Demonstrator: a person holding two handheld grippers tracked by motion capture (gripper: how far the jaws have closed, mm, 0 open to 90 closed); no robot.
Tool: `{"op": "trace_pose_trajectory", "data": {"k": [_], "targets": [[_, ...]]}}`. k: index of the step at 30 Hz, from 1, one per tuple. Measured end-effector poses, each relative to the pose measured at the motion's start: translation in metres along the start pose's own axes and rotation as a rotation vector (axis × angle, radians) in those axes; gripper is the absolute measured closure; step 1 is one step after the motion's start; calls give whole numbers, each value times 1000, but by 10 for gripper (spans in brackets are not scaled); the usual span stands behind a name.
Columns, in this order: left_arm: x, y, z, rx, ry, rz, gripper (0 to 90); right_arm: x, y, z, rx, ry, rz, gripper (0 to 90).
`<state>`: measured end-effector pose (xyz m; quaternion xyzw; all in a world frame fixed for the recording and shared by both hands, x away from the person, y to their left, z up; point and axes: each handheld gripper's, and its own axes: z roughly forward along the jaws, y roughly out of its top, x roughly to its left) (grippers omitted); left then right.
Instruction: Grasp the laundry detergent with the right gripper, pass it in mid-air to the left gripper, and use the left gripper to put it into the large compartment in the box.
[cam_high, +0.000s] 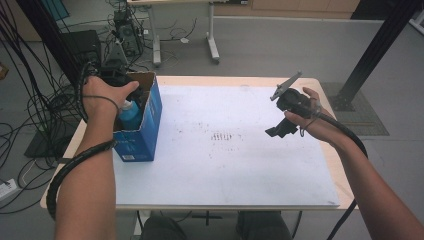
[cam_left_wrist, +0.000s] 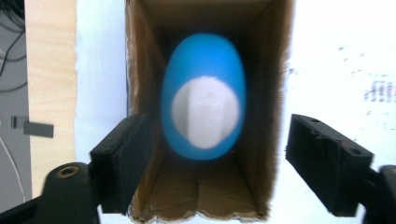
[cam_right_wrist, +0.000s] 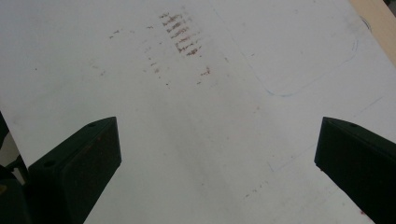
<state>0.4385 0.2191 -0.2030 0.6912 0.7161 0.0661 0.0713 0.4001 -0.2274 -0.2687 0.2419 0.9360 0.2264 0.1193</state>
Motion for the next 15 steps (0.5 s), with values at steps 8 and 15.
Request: {"op": "trace_pose_trajectory", "data": {"k": [8,15], "targets": [[-30,11,-21,-67,-35,69,123,-1,0,-8,2,-14,10,4],[-67,27,-17,-96,-70,139,78,-6,-1,-10,14,-19,3,4]]}}
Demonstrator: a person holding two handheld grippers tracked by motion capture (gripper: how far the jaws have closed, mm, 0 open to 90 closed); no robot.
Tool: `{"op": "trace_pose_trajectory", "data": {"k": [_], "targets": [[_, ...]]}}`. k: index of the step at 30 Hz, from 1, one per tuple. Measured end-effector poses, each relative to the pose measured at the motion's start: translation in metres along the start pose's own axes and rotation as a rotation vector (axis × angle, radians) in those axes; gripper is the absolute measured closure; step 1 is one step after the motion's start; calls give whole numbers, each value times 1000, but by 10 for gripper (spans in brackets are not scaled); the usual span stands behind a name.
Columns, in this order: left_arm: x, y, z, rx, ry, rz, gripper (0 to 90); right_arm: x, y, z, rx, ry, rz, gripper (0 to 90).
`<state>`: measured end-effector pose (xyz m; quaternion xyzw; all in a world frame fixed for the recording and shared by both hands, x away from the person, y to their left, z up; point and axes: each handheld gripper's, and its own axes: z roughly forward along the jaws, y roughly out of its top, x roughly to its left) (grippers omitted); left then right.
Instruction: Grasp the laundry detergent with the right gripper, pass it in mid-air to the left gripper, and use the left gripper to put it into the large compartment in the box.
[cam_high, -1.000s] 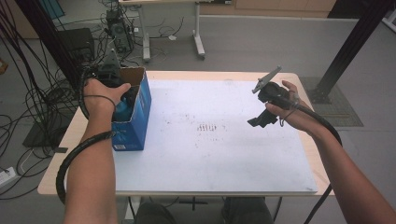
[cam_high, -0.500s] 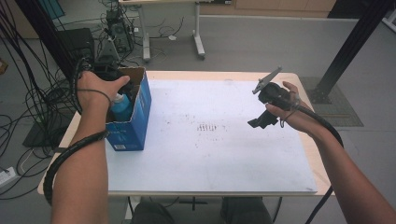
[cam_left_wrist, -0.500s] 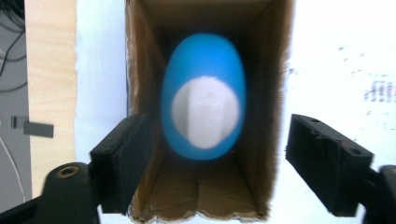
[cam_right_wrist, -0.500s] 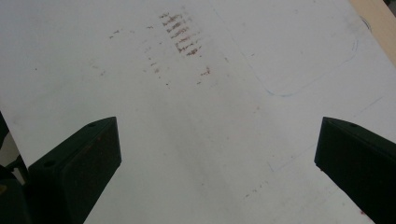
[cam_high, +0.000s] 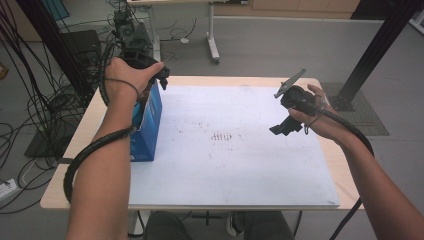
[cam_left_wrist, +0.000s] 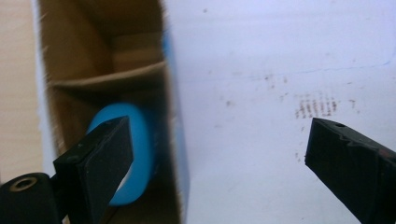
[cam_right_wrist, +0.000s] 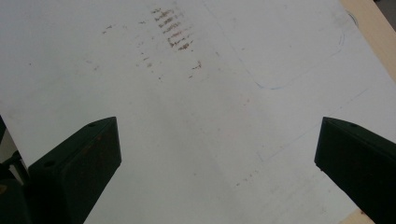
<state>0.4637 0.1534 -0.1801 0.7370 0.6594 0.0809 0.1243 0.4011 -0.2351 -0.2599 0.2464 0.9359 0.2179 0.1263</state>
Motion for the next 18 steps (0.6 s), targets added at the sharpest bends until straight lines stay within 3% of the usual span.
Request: {"op": "trace_pose_trajectory", "data": {"k": [4,8,18], "targets": [[-16,12,8,-12,-1,43,75,-2,-1,1,3,4,-5,4],[-24,25,15,-38,-6,40,72,-4,-3,5,16,14,-18,4],[-40,42,31,-18,-4,62,72,-11,-9,13,30,30,-17,4]]}}
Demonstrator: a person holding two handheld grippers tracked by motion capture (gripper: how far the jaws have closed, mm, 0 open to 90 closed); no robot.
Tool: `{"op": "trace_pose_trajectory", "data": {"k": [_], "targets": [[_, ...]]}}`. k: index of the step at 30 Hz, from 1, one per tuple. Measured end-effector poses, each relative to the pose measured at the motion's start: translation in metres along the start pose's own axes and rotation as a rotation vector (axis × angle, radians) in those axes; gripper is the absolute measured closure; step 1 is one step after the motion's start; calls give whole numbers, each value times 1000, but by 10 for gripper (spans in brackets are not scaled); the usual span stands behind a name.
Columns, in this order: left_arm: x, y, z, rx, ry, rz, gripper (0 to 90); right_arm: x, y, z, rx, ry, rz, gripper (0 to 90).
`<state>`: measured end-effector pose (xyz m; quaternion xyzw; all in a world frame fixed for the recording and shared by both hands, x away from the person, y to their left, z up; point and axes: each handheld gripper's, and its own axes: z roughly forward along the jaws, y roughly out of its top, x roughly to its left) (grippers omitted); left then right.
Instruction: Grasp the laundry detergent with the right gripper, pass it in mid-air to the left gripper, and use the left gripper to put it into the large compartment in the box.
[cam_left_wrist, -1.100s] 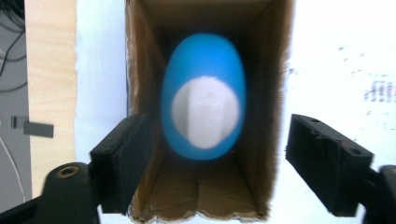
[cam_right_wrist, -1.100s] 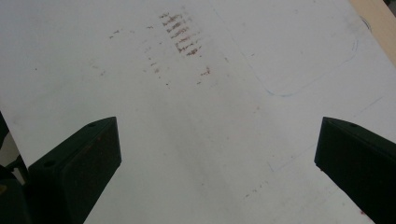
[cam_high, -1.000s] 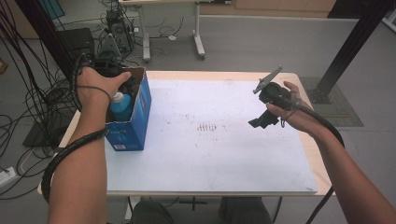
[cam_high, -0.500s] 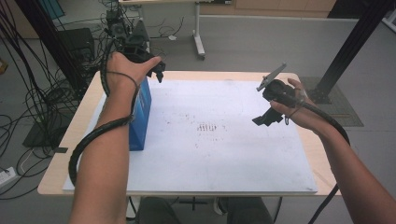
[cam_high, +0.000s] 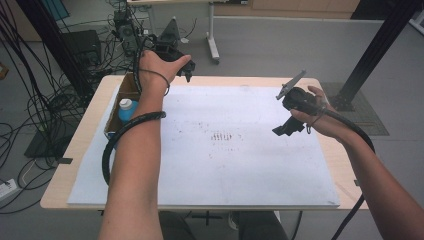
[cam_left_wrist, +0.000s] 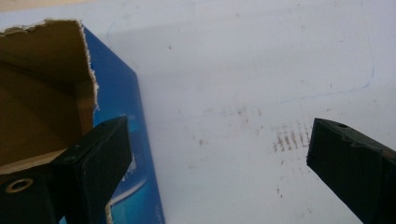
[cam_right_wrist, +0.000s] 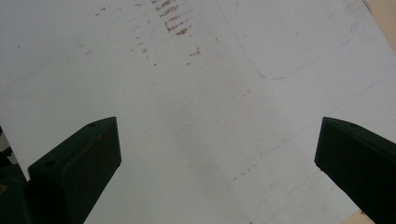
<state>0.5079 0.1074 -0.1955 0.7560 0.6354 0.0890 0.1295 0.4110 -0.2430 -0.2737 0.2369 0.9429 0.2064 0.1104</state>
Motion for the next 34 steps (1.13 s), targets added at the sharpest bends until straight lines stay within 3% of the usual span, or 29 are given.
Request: {"op": "trace_pose_trajectory", "data": {"k": [18,34], "targets": [[5,0,16,12,-15,2,73,2,3,12,24,14,-2,4],[0,-3,19,1,-2,24,72,4,-4,18,35,8,1,4]]}}
